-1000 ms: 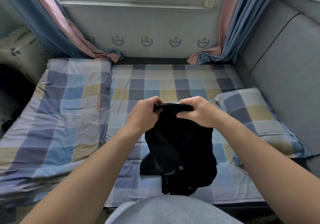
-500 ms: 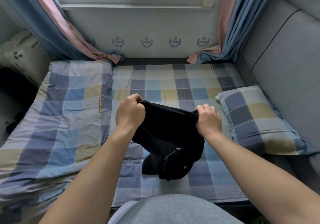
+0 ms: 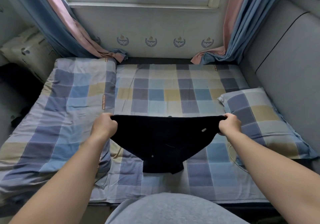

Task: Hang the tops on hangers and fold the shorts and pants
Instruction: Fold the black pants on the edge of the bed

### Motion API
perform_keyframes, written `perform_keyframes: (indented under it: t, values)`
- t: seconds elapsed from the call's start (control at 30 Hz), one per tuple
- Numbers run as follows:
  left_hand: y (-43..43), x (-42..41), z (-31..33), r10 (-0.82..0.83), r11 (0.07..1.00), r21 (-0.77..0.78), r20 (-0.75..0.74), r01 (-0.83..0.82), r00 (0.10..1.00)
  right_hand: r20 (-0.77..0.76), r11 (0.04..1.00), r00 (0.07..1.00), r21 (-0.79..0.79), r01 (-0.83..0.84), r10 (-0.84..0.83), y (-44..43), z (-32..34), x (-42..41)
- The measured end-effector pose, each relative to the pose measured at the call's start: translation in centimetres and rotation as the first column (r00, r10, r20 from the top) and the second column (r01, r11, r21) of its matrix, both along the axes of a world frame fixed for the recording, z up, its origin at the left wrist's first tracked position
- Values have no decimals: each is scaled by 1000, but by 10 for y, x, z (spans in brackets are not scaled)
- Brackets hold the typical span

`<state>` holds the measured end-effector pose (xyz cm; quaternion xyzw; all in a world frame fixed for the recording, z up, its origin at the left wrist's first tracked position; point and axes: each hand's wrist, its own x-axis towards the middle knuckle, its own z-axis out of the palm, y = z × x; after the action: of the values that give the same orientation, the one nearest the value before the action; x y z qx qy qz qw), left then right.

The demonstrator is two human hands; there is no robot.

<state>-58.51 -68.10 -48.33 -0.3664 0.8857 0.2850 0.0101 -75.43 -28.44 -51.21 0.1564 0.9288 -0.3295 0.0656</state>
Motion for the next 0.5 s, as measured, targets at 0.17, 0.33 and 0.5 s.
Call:
perform_keyframes:
  t: [0.17,0.33,0.5]
  values:
    - [-6,26,-32,27,1000,-17,119,-25,993,-25,964,972,138,-226,232,6,-3,-2]
    - [-12,46,-49,216,974,32,166,-224,962,9,962,976,167,-217,218,17,-2,4]
    - [-11,55,-60,519,772,329,167,-543,838,275,935,958,-309,173,-86,2,-4,16]
